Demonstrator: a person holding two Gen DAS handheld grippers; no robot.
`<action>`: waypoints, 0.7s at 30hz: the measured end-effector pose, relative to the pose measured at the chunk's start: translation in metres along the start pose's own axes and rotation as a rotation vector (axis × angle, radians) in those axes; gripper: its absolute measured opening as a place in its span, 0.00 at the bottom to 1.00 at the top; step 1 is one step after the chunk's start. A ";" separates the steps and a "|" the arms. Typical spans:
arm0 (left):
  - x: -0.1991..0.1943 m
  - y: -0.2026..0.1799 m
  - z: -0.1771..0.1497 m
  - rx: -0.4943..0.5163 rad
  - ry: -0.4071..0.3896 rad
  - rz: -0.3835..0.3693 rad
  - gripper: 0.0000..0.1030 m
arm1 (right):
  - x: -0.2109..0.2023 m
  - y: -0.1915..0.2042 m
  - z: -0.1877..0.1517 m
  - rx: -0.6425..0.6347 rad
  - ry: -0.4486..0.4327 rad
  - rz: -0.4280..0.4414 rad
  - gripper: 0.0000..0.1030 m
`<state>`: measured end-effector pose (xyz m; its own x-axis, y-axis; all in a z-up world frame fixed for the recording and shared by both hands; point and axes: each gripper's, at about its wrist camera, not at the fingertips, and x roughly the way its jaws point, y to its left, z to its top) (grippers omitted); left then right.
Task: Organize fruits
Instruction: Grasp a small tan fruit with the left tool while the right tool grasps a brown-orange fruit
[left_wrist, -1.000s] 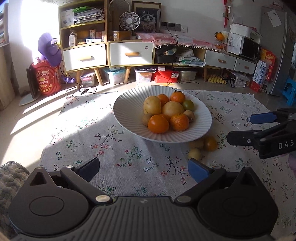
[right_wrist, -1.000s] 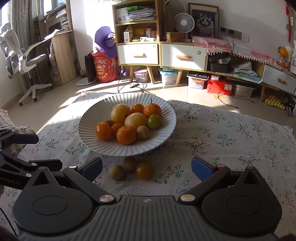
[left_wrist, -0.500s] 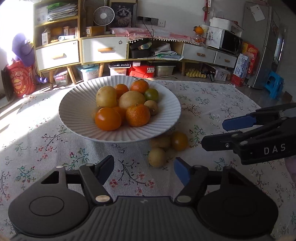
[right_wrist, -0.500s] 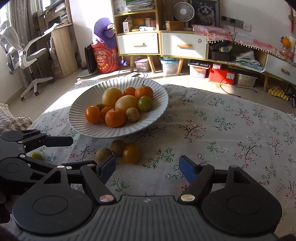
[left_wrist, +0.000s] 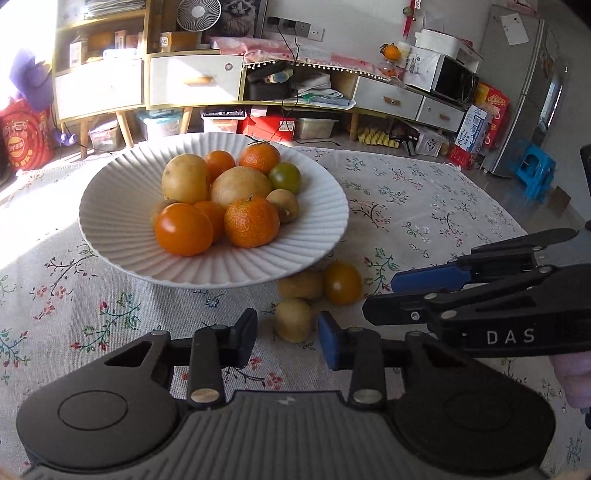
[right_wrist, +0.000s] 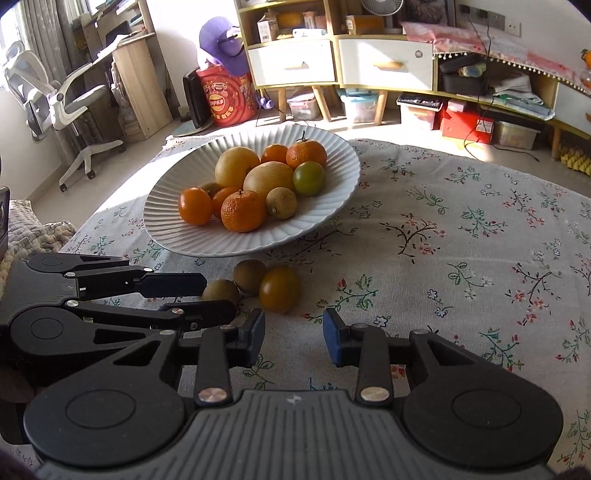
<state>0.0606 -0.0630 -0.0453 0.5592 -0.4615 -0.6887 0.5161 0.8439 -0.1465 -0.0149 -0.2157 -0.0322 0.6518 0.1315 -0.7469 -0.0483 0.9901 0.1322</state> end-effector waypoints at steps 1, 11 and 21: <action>0.000 0.000 0.000 -0.002 0.003 0.001 0.26 | 0.000 0.001 0.000 -0.001 0.003 0.002 0.32; -0.003 0.000 0.005 -0.010 0.030 0.004 0.12 | 0.006 -0.003 0.006 0.037 0.009 -0.002 0.33; -0.011 0.005 0.004 -0.019 0.068 0.021 0.12 | 0.013 0.002 0.010 0.053 0.017 0.010 0.34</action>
<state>0.0599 -0.0546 -0.0353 0.5240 -0.4244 -0.7385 0.4916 0.8587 -0.1447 0.0010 -0.2121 -0.0348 0.6387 0.1427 -0.7561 -0.0145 0.9847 0.1736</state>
